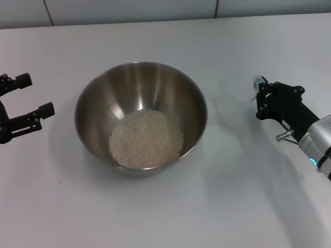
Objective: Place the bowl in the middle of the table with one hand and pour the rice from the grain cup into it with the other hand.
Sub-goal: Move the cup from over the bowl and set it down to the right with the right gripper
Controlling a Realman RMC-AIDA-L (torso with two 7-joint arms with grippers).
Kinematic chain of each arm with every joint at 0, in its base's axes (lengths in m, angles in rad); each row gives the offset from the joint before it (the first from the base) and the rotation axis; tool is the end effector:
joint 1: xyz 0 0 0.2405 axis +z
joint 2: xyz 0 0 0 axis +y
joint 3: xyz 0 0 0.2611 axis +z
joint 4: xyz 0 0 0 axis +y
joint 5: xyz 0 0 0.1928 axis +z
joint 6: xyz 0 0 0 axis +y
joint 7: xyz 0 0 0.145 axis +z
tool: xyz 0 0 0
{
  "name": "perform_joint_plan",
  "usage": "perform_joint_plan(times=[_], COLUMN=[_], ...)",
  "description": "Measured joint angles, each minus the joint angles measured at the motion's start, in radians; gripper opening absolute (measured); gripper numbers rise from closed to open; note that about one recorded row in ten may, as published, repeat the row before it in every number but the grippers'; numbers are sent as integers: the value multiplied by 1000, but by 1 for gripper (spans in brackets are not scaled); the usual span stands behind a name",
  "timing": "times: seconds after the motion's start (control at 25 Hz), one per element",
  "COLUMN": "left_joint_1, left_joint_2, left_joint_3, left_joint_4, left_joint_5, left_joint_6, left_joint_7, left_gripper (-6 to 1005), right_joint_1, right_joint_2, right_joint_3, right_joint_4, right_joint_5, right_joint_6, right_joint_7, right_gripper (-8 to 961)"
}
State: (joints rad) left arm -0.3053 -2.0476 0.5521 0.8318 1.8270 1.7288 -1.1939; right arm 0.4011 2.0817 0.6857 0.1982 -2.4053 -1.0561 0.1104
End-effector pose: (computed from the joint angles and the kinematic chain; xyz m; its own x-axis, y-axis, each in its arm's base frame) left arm -0.2955 0.2724 0.0678 0.7926 0.1014 0.6013 0.4025 -0.8278 -0.3909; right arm 0.3158 0.3040 -0.0550 0.8009 -0.0826 -0.5931 -0.5774 -0.3692 -0.7282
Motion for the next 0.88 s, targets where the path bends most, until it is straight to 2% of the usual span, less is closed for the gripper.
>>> perform_joint_plan(times=[0.88], left_joint_1=[0], left_joint_2=[0], left_joint_3=[1], left_joint_4=[4], left_joint_5=[0], left_joint_6=[7], left_joint_7=[1], left_gripper=[846], right_joint_1=[5], right_joint_2=[0], right_joint_3=[0], right_joint_4=[-3], right_joint_5=[0], right_joint_6=[28], right_joint_7=[1], right_gripper=[7])
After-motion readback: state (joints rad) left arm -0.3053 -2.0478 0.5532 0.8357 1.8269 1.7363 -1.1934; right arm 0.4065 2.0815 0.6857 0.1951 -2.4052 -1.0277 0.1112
